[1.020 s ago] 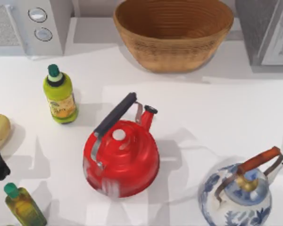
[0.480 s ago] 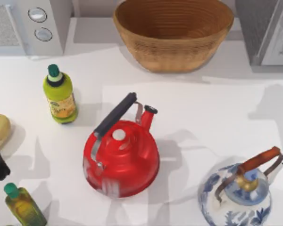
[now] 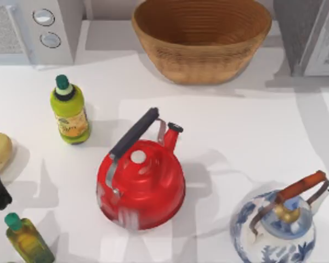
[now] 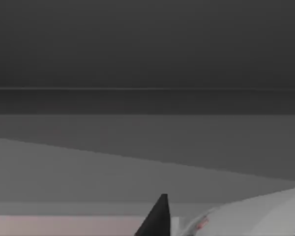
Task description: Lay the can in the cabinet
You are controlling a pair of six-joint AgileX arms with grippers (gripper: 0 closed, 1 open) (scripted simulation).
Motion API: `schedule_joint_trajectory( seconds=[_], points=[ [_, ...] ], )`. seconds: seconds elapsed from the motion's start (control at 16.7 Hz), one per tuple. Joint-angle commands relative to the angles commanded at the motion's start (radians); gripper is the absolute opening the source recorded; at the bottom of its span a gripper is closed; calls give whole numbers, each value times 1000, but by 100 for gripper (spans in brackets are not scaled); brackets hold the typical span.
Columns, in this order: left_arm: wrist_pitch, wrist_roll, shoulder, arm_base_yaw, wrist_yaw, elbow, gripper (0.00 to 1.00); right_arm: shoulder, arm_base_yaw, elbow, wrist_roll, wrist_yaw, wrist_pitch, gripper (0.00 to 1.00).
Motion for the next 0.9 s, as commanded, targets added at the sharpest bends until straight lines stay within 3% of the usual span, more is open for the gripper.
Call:
schedule_joint_trajectory(
  seconds=[0.3, 0.9],
  points=[
    [0, 0, 0, 0, 0, 0, 100, 153, 22, 206, 4, 23, -45, 0],
    [0, 0, 0, 0, 0, 0, 100, 224, 14, 287, 5, 18, -72, 0]
  ],
)
